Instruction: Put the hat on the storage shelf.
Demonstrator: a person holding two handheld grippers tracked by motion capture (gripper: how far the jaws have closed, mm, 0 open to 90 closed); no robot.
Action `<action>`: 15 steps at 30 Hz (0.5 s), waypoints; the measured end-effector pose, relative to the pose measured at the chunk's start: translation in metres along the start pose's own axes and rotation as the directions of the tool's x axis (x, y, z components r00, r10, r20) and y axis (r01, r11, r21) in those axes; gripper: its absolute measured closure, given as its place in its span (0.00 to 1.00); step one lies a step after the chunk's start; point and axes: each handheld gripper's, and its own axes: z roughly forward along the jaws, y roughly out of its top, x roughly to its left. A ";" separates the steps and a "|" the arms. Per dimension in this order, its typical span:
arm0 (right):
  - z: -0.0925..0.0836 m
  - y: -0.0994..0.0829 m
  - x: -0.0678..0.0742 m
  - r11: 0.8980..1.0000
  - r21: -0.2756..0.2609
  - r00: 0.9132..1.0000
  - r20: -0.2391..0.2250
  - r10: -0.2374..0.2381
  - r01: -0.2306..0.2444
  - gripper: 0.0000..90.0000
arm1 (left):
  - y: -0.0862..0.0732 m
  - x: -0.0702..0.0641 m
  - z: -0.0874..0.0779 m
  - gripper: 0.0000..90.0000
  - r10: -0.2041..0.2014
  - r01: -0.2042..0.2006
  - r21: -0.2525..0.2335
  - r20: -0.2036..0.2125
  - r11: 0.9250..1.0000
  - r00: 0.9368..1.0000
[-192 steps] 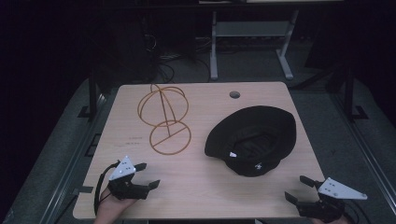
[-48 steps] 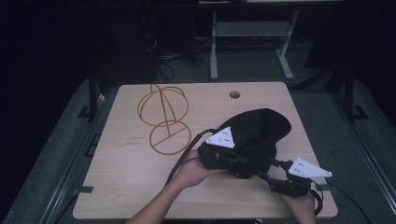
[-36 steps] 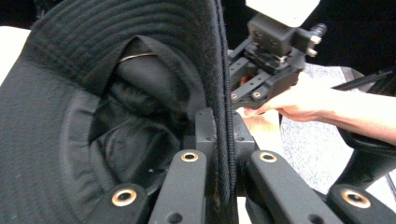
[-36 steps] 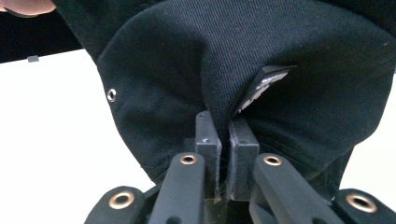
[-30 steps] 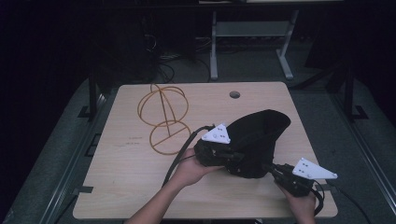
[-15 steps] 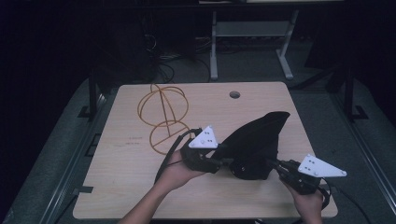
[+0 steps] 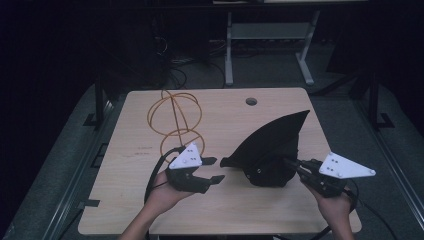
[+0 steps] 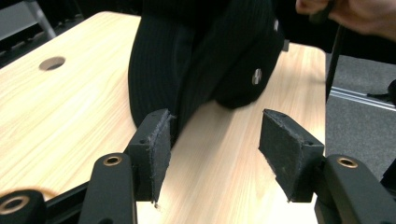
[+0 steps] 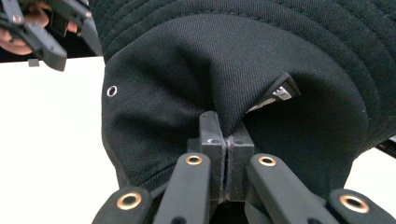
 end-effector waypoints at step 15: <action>0.020 0.049 -0.013 0.997 -0.010 0.995 -0.071 -0.074 0.073 0.98 | -0.039 0.001 -0.015 0.42 -0.035 0.036 0.005 -0.036 0.999 0.999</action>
